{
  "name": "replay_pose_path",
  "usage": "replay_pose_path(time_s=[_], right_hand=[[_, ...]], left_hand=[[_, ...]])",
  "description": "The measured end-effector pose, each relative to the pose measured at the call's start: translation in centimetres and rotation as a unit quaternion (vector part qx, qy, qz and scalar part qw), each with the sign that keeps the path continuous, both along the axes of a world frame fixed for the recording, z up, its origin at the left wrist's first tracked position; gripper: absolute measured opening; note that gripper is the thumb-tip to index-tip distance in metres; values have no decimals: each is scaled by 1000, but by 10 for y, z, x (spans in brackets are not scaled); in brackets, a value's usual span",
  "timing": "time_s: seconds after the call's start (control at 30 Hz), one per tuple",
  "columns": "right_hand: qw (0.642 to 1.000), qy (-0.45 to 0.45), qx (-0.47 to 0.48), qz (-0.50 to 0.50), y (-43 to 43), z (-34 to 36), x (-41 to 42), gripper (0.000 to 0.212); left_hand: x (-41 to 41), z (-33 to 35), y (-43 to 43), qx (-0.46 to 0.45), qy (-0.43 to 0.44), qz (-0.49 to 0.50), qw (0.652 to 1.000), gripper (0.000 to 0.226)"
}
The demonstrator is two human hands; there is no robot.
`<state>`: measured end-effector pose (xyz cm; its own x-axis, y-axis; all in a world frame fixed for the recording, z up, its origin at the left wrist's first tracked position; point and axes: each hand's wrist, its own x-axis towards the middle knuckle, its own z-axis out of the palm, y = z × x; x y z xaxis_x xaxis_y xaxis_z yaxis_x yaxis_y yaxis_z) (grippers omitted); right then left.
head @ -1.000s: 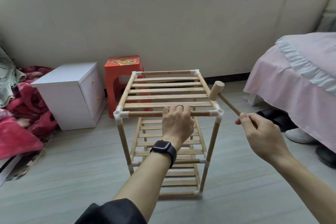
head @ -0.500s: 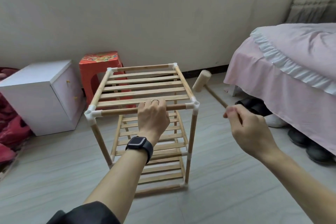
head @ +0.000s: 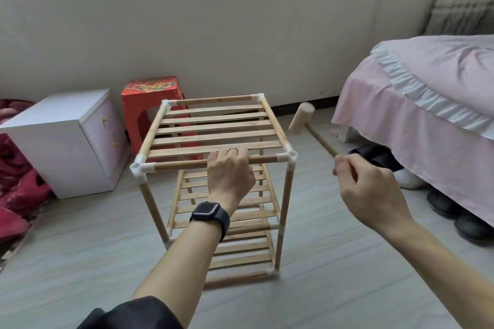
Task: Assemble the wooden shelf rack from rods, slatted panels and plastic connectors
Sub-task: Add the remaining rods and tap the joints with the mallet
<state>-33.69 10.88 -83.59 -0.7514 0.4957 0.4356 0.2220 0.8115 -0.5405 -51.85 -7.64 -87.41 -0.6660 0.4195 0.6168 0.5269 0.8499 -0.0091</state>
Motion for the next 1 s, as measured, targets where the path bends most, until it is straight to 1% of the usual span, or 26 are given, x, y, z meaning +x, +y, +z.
replay_pose_path(time_s=[0.03, 0.07, 0.1, 0.13, 0.17, 0.2, 0.27, 0.3, 0.43, 0.53, 0.57, 0.6, 0.67, 0.73, 0.77, 0.8, 0.87, 0.9, 0.93, 1.0], right_hand=[[999, -52, 4, 2, 1, 1, -1, 42], [998, -66, 8, -5, 3, 2, -2, 43], [999, -34, 13, -15, 2, 1, -2, 41], [999, 19, 15, -23, 2, 0, -1, 39], [998, 49, 14, -26, 3, -2, -1, 38], [999, 35, 9, -22, 2, -1, -2, 39], [997, -75, -9, -6, 4, 0, -5, 43], [995, -101, -18, -10, 6, 0, -5, 44], [998, -38, -39, -21, 1, -8, -9, 41], [999, -31, -43, -5, -8, -13, -19, 39], [999, -32, -44, 3, -10, -14, -23, 38], [998, -33, -47, 12, -13, -15, -27, 39], [998, -30, -50, 37, -22, -18, -37, 41], [997, -24, -48, 63, -33, -20, -48, 40], [996, -20, -45, 76, -39, -20, -55, 39], [995, -16, -38, 89, -44, -20, -61, 38], [993, -13, -14, 118, -54, -20, -73, 38], [991, -11, -3, 136, -58, -19, -77, 40], [988, -14, 1, 154, -62, -19, -81, 41], [982, -31, -7, 184, -68, -19, -86, 42]], left_hand=[[0, 0, 0, 2, -4, 0, 1000, 3], [0, 0, 0, 6, -8, -2, 1000, 3], [0, 1, 0, 12, -15, -8, 1000, 2], [1, 2, 1, 17, -24, -14, 999, 3], [0, 3, 1, 19, -34, -19, 999, 8], [0, 4, 1, 18, -45, -24, 999, 14], [0, 7, -3, 16, -68, -41, 997, 25], [-1, 8, -5, 14, -84, -51, 995, 29], [-8, 11, -27, 5, -135, -81, 988, 57], [-20, 7, -60, 57, -139, -103, 983, 67], [-24, 5, -71, 84, -143, -113, 980, 65], [-26, 3, -82, 119, -148, -124, 974, 59], [-26, -1, -99, 196, -157, -141, 958, 37], [-26, -1, -112, 243, -163, -101, 951, 16], [-28, 1, -118, 257, -178, -69, 947, 15], [-30, 6, -124, 264, -208, -47, 940, 27], [-36, 15, -137, 256, -292, -34, 921, 56], [-40, 20, -143, 238, -327, -32, 914, 65], [-44, 26, -150, 211, -352, -27, 911, 69], [-53, 38, -159, 142, -371, 1, 918, 62]])
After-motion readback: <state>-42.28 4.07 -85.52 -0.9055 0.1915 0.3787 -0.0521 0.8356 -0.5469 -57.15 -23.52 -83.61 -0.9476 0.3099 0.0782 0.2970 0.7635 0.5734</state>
